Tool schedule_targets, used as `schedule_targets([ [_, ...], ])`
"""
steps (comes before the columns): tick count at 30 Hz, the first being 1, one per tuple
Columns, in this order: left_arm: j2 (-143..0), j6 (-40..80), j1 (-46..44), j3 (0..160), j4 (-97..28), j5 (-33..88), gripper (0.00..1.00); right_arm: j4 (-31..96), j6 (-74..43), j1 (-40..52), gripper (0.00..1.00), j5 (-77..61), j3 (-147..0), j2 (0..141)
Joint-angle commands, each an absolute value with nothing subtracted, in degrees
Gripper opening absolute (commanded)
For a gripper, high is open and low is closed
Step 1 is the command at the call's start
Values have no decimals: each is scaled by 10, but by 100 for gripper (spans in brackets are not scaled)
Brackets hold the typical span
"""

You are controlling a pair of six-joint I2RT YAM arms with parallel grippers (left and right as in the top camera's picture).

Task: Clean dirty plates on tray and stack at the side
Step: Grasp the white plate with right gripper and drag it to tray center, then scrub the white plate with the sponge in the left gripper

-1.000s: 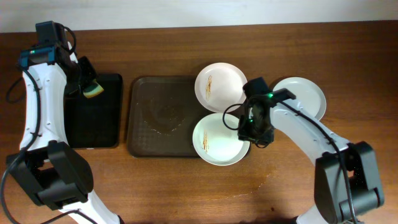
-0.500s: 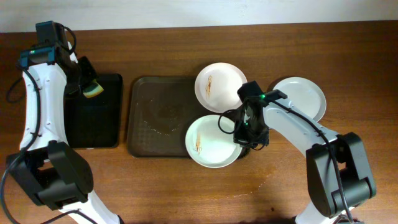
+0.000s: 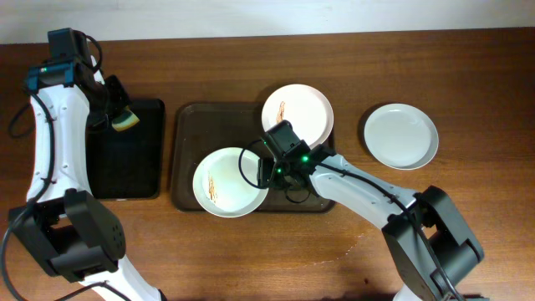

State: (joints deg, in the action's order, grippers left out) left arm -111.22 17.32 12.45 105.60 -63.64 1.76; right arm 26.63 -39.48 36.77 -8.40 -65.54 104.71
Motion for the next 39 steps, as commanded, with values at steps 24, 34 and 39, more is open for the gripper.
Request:
schedule_targets([
  [24, -1107, 53, -6, 917, -578, 66, 1, 186, -432, 359, 4, -6, -705, 1138],
  [34, -1108, 10, -82, 759, -394, 109, 1, 186, -422, 359, 4, -20, -705, 1138],
  [39, -1108, 39, -82, 722, -394, 64, 1, 186, -422, 359, 4, -23, -705, 1138],
])
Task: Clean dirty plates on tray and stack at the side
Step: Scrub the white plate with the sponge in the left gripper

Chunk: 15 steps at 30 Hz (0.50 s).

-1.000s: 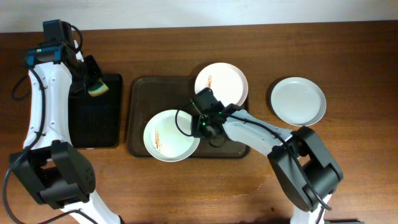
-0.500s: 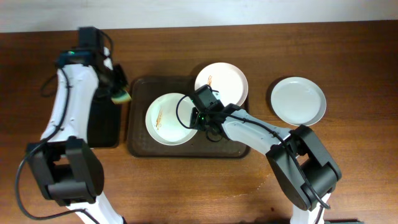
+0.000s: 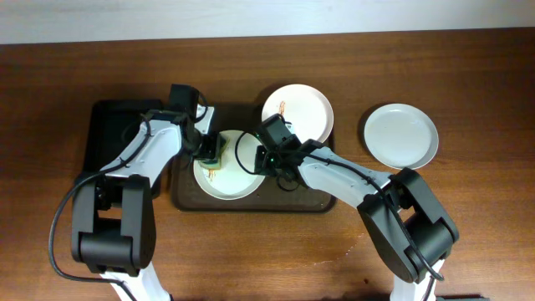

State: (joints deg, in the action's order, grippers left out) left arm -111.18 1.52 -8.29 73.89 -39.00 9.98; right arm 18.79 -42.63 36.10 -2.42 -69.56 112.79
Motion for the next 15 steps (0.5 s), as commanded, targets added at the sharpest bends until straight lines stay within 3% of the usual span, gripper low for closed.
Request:
schedule_targets([
  [1, -1108, 51, -82, 721, -406, 65, 1, 186, -422, 359, 4, -24, -705, 1138],
  [6, -1108, 59, -83, 721, -472, 184, 0, 186, -422, 359, 4, -26, -705, 1138],
  [10, -1108, -14, -83, 719, -506, 280, 1, 185, -422, 359, 4, -26, -705, 1138],
  [15, -1108, 113, -83, 693, -428, 27, 0, 186, -422, 359, 4, -25, -705, 1138],
])
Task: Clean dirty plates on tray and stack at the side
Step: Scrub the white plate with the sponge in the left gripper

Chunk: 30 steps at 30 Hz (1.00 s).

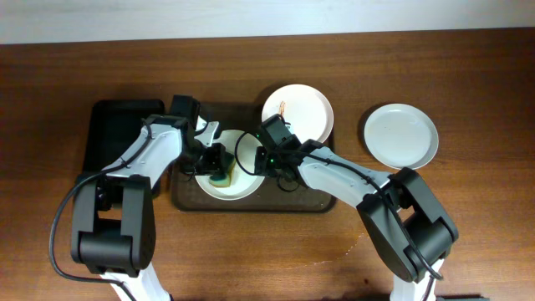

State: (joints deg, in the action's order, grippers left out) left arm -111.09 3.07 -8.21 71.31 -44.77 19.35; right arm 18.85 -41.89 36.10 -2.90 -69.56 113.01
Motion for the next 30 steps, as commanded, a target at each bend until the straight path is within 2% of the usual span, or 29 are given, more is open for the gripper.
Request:
schedule_targets([
  [1, -1108, 143, -83, 694, -420, -32, 1, 186, -422, 359, 4, -26, -705, 1138],
  [5, -1108, 176, -83, 694, -328, -151, 1, 186, -422, 359, 4, -25, -705, 1138],
  [8, -1108, 189, -93, 696, -262, -159, 0, 186, -422, 359, 4, -25, -705, 1138],
  [10, -1107, 188, -114, 708, -272, -150, 0, 186, -422, 359, 4, -25, -705, 1138],
  [17, -1107, 179, -147, 710, -391, 76, 0, 186, -422, 359, 4, -26, -705, 1138],
  [19, -1107, 177, -145, 710, -370, 129, 1, 186, -422, 359, 4, -30, -705, 1138],
  [22, -1107, 178, -138, 710, -300, 133, 1, 186, -422, 359, 4, -30, -705, 1138],
  [26, -1107, 183, -134, 710, -205, 40, 0, 186, -422, 359, 4, -30, -705, 1138],
  [28, -1107, 197, -130, 710, -203, -36, 0, 187, -420, 359, 4, -31, -705, 1138],
  [30, -1102, 198, -115, 719, -234, -45, 1, 189, -418, 359, 4, -34, -705, 1138],
])
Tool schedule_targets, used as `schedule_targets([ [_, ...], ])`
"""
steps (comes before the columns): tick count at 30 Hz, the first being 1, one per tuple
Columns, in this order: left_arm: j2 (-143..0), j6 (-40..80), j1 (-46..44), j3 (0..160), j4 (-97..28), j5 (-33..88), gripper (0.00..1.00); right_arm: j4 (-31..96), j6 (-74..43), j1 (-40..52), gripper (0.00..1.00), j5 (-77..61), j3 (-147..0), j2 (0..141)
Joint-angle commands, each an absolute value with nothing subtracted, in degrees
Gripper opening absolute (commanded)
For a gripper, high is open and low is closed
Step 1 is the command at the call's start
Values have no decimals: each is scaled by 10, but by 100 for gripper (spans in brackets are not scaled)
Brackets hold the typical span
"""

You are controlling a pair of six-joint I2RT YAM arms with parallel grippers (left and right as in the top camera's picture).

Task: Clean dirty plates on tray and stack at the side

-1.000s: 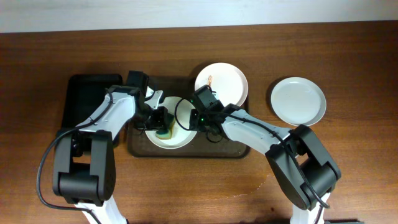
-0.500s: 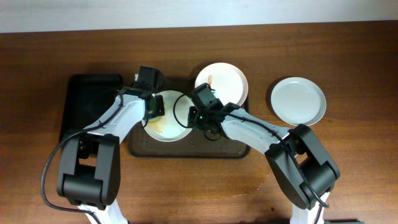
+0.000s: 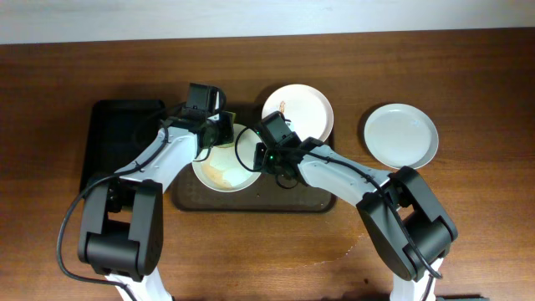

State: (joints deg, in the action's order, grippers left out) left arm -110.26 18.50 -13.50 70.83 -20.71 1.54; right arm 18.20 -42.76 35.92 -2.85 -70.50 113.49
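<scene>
On the brown tray (image 3: 251, 201) a white plate (image 3: 226, 171) carries a yellowish smear. My right gripper (image 3: 261, 157) is shut on this plate's right rim. My left gripper (image 3: 219, 132) hangs over the plate's far rim, shut on a sponge that its fingers almost wholly hide. A second white plate (image 3: 298, 109) with an orange streak rests on the tray's far right corner. Off the tray, a clean white plate (image 3: 400, 135) lies on the table at the right.
A black tray (image 3: 117, 146) lies left of the brown tray, partly under my left arm. Both arms cross over the brown tray from either side. The wooden table's far edge meets a white wall.
My left gripper with the sponge has moved from the near middle of the held plate to its far rim. The right gripper still holds the plate's right rim in place.
At first my left gripper held the sponge over the black tray while the right gripper held the plate at the tray's front edge. Then the plate lay further in and the sponge was on it. The sponge has since been at its middle, its near part, and now its far rim.
</scene>
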Motion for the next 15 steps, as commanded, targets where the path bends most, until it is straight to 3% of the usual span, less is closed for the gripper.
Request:
schedule_targets([
  [1, -1098, 202, -104, 730, -261, -43, 0, 189, -417, 359, 4, -38, -705, 1138],
  [8, -1081, 196, -1, 934, -559, -39, 1, 265, -339, 360, 4, -53, -767, 1138],
  [15, -1083, 197, 77, 964, -574, -39, 1, 455, -239, 381, 4, 113, -938, 1138],
])
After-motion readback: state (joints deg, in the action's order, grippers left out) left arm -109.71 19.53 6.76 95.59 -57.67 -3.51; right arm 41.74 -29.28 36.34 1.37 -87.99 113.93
